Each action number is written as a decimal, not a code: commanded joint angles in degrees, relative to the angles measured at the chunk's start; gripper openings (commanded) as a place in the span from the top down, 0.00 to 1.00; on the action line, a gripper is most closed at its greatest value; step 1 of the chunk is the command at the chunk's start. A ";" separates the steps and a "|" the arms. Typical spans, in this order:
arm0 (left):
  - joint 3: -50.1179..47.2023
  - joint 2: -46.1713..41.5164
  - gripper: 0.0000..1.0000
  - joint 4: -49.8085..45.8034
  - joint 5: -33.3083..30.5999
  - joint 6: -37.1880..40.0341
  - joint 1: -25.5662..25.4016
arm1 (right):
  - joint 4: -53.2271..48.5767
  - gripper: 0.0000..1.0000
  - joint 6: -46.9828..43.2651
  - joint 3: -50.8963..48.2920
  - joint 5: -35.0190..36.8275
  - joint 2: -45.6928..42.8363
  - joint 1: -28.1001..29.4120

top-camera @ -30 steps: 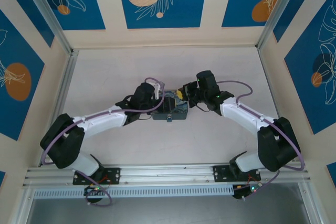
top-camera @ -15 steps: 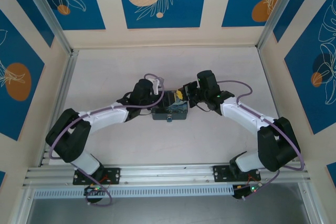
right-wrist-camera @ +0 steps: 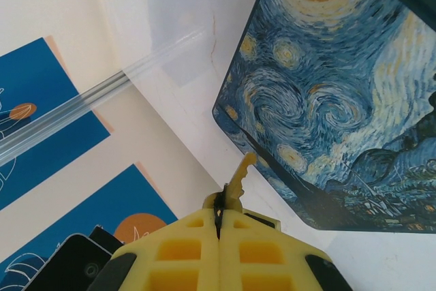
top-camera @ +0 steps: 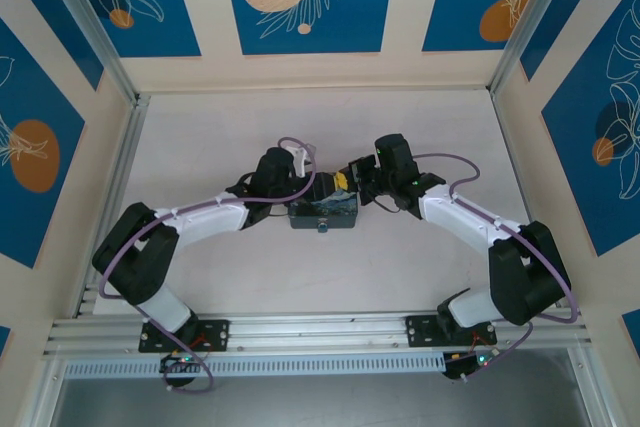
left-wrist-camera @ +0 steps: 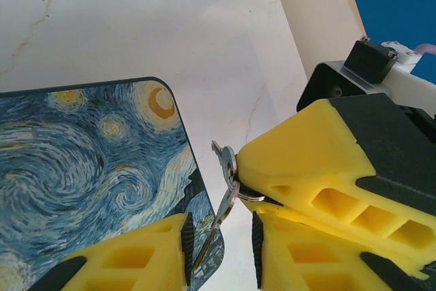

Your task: Unlock a padlock with a key

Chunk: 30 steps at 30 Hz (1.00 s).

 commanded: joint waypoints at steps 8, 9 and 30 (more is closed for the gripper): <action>-0.50 0.15 0.77 2.77 1.56 -0.65 0.44 | 0.08 1.00 -0.46 1.07 -0.74 0.35 -0.39; -0.48 0.10 0.77 2.70 1.59 -0.68 0.46 | 0.05 1.00 -0.48 1.03 -0.59 0.37 -0.39; -0.41 1.04 1.00 0.81 1.91 -0.11 0.47 | 1.55 0.98 -1.77 0.75 -1.40 0.71 -1.06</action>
